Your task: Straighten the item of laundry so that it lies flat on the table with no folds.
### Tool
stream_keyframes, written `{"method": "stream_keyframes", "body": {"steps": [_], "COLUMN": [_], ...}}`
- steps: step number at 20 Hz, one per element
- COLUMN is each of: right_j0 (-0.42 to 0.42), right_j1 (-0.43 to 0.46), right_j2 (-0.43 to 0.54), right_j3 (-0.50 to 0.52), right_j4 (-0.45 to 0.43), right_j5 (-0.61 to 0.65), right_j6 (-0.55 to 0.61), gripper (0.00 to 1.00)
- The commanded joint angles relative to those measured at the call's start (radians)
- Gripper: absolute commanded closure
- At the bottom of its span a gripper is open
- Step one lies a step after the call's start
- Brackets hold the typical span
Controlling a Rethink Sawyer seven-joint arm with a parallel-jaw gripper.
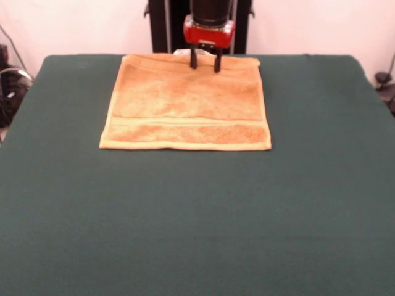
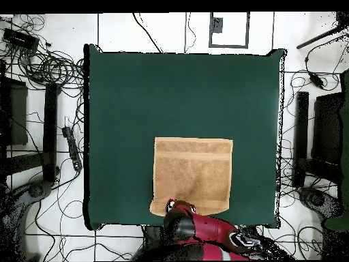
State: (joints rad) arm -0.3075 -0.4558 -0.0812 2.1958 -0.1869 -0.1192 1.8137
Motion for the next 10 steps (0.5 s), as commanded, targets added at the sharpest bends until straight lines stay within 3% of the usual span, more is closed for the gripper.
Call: {"method": "stream_keyframes", "body": {"steps": [1, 10], "right_j0": [-0.044, -0.001], "right_j1": [0.217, 0.337], "right_j2": [0.154, 0.103], "right_j3": [-0.199, -0.289], "right_j4": [-0.011, -0.044], "right_j5": [-0.084, -0.242], "right_j6": [0.132, 0.163], "gripper": [0.00, 0.00]}}
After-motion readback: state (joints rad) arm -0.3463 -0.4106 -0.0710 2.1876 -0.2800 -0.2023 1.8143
